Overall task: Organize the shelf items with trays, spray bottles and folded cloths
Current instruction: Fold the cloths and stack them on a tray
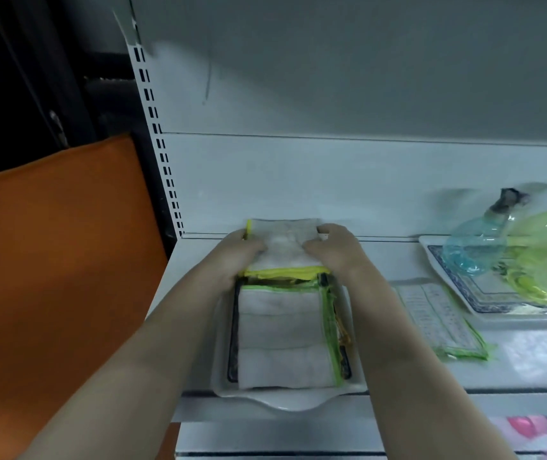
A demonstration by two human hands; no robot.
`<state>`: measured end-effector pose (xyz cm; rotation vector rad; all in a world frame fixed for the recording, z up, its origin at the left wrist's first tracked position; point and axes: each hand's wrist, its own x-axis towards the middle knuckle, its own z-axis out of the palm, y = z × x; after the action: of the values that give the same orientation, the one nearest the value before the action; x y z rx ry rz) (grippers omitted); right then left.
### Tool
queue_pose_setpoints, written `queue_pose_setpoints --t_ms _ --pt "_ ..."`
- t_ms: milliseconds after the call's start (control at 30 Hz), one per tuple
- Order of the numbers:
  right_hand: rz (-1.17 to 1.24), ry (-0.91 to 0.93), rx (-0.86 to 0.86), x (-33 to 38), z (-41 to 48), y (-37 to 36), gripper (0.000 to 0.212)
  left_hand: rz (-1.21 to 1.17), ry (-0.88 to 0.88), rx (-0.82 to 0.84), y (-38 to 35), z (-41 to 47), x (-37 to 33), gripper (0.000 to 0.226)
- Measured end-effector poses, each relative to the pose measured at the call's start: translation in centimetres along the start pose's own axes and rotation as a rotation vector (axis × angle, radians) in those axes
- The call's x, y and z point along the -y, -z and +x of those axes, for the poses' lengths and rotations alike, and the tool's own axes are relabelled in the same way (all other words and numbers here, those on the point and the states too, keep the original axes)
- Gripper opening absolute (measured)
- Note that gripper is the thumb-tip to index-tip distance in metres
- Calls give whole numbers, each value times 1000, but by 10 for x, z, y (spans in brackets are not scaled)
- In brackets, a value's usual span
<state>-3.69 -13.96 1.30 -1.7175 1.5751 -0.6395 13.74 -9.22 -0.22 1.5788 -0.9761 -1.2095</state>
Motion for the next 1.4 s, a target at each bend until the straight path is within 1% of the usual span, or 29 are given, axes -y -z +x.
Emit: queue_pose_setpoints --t_ms 67,100,133,233,267,300,333,367,433,467,500,533,567,600,667,700,800,867,967,1033,1100,1200,1233,1300,1367,1400 --pt "-168 14 16 2 -3 -2 53 55 -18 -24 -4 -5 1 30" --pt "-197 14 19 3 -6 -3 55 80 -27 -26 -6 -13 -5 22" --pt "-209 15 13 3 -7 -2 55 114 -39 -33 -8 -20 -10 20" --pt "-175 24 -31 1 -13 5 46 284 -62 -108 -13 -35 -25 34" --pt "-139 32 -56 -2 -16 10 44 341 -91 -136 -15 -38 -28 32" --pt "-107 35 -75 -4 -19 15 44 377 -114 -136 -17 -43 -33 23" --pt "-83 50 -98 -7 -22 21 44 403 -135 -129 -20 -50 -37 19" --pt "-78 66 -113 -10 -25 26 44 444 -148 -125 -25 -52 -40 39" --pt "-79 80 -123 -18 -32 34 44 461 -189 -86 -40 -59 -44 57" --pt "-75 83 -125 -21 -36 38 44 439 -226 -52 -49 -67 -47 33" --pt "-70 81 -132 -27 -40 44 44 425 -244 -27 -62 -71 -48 18" --pt "-72 79 -143 -33 -45 50 43 435 -263 -8 -74 -75 -50 11" --pt "-79 75 -159 -41 -50 57 43 452 -256 20 -89 -77 -49 11" --pt "-85 66 -168 -49 -54 65 43 463 -246 52 -101 -80 -48 13" --pt "-95 28 -188 -67 -64 81 43 457 -238 96 -127 -82 -40 44" --pt "-112 9 -208 -76 -68 88 43 452 -222 119 -138 -84 -36 52" --pt "-204 -56 -290 -112 -81 115 41 474 -166 148 -173 -88 -20 57" --pt "-238 -95 -308 -130 -89 129 35 563 -150 133 -191 -87 -11 58" --pt "-277 -125 -242 -147 -96 141 26 720 -127 46 -213 -79 1 61" --pt "-312 -118 -195 -157 -98 143 26 786 -140 -33 -224 -76 6 62" --pt "-316 -96 -170 -164 -100 143 28 787 -165 -120 -231 -75 8 59" --pt "-336 -70 -113 -169 -101 145 32 738 -215 -245 -236 -76 13 45" --pt "-335 -67 -82 -169 -102 147 34 697 -223 -253 -238 -79 14 40" --pt "-335 -51 -28 -169 -103 148 35 593 -212 -216 -241 -82 17 36" --pt "-334 -12 -1 -170 -102 147 32 518 -214 -184 -240 -86 13 35" --pt "-305 14 5 -168 -102 146 32 475 -216 -196 -237 -89 9 35"
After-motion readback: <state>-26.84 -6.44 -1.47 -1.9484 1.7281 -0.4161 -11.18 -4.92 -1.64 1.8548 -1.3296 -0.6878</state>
